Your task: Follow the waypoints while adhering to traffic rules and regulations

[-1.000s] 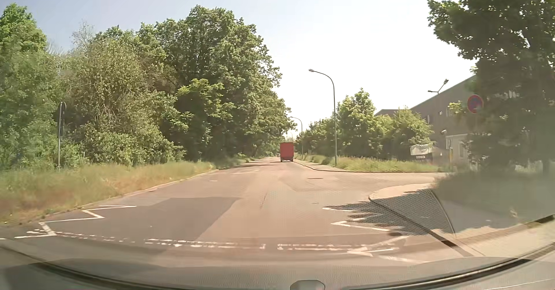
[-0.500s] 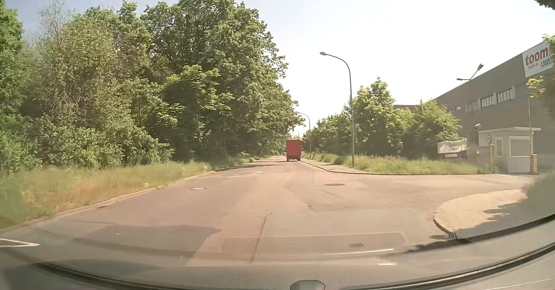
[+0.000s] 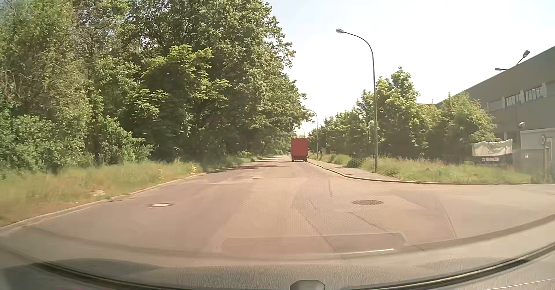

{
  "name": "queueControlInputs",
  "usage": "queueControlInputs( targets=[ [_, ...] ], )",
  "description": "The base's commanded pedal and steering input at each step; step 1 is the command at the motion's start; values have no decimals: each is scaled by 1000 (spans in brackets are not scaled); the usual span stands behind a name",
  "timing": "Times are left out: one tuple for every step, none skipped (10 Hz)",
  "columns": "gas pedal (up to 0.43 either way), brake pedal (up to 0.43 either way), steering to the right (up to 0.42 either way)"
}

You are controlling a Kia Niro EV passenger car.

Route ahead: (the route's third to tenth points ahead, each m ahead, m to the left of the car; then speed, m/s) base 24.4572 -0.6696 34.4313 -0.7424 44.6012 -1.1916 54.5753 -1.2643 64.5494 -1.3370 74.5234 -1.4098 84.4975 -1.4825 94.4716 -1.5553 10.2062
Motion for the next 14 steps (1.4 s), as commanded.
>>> queueControlInputs(
  targets=[
    [209, 0, -10],
    [209, 0, -9],
    [209, 0, -9],
    [209, 0, -7],
    [209, 0, -1],
    [209, 0, -1],
    [209, 0, -2],
    [209, 0, -2],
    [209, 0, -2],
    [209, 0, -3],
    [209, 0, -3],
    [209, 0, -3],
    [209, 0, -3],
    [209, 0, -3]
  ],
)
